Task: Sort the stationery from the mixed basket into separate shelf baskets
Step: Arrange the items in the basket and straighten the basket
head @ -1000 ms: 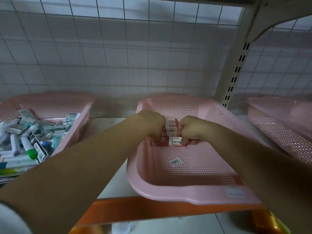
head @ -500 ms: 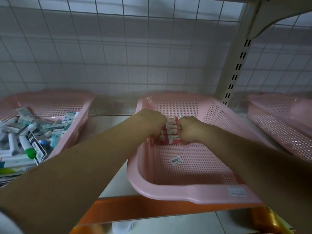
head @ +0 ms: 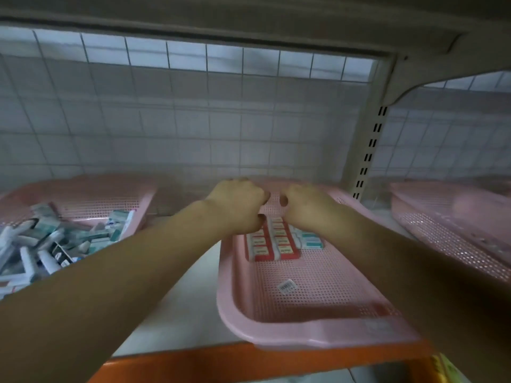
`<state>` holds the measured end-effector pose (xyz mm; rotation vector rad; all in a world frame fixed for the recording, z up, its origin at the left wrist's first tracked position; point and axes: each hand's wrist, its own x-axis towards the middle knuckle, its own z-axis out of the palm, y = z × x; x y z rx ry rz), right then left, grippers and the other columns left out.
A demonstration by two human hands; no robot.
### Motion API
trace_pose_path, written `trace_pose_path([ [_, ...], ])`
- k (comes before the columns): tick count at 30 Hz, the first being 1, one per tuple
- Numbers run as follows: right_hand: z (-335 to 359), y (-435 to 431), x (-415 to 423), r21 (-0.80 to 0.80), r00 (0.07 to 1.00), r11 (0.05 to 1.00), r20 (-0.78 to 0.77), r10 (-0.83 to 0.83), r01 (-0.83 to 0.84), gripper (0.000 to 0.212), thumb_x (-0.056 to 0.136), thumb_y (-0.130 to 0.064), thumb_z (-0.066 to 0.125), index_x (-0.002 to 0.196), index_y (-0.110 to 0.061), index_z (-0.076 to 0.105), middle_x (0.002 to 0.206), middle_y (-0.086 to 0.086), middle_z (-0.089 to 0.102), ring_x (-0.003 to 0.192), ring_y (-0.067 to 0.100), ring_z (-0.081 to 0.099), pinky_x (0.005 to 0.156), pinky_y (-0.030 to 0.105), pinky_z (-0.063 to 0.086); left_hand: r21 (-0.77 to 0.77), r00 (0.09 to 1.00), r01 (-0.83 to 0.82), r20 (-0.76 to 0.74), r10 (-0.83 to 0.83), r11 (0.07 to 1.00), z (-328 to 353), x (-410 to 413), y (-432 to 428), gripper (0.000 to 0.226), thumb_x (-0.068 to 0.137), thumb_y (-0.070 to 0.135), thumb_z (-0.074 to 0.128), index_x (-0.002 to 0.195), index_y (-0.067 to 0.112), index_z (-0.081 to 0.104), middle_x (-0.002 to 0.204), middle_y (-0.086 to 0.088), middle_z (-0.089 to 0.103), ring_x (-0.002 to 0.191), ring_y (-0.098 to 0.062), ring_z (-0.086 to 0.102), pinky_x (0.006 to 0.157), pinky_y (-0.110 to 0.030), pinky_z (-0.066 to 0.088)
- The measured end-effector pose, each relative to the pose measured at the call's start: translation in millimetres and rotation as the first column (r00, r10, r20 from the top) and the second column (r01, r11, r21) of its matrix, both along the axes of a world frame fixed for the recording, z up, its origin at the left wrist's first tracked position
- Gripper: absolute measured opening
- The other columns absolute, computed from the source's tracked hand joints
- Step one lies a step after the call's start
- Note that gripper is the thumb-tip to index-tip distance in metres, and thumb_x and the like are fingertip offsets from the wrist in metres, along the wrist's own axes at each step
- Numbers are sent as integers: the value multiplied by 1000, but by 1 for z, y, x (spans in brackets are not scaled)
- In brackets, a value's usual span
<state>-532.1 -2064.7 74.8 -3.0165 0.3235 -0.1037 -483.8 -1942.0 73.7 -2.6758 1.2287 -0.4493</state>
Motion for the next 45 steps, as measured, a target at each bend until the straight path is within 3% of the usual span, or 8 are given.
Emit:
trace_pose_path([
  [7,33,49,12,-87,971,981,156,184,-172,40,86,-14,51,125,-11,47,120,12,55,108,30,54,86,34,48,-180,985,-102,116,124,978,33,4,82,40,89,26,45,128,16,43,123,-4,53,113,-24,48,86,-34,42],
  [15,46,144,36,-146,894,918,215,393,-369,41,86,-16,52,126,-13,46,123,12,53,112,31,52,89,35,47,-156,951,-276,99,293,948,44,18,207,44,91,24,45,134,16,40,129,-5,50,117,-24,46,90,-37,46],
  [25,7,248,84,-75,866,871,95,490,-485,35,89,-17,53,122,-11,51,121,14,56,109,30,54,88,35,48,-152,938,-332,-154,309,931,15,40,321,53,92,23,48,142,21,33,145,2,37,127,-18,40,102,-35,39],
  [33,-51,283,122,31,913,922,-131,387,-386,44,86,-1,45,128,-15,50,128,13,51,110,30,52,82,31,44,-145,871,-381,-389,301,913,-37,68,348,51,91,17,47,141,19,35,143,-3,41,121,-21,47,99,-29,39],
  [36,-56,283,127,88,926,933,-123,357,-348,50,85,4,43,130,-17,51,129,11,51,109,29,53,88,34,47,-164,884,-340,-391,256,926,-36,84,344,49,90,14,48,138,18,39,139,-5,44,123,-21,44,100,-30,38],
  [40,-61,281,129,89,929,931,-83,361,-354,52,84,5,45,128,-21,55,126,10,55,104,26,56,81,30,45,-244,871,-315,-459,177,917,-33,114,330,52,91,23,49,141,15,36,144,-4,41,128,-21,42,106,-31,35],
  [43,-65,280,128,59,935,936,-54,351,-348,49,85,3,46,123,-24,59,120,9,57,95,23,56,76,28,45,-359,802,-374,-588,104,855,-40,131,323,41,95,35,46,130,13,51,126,-6,58,111,-20,54,95,-29,41],
  [45,-64,279,130,56,942,942,-45,333,-330,47,85,2,47,121,-24,60,121,8,56,97,24,56,78,30,46,-389,767,-408,-637,78,826,-45,135,324,31,98,29,41,115,11,61,106,-4,62,97,-19,56,82,-25,41],
])
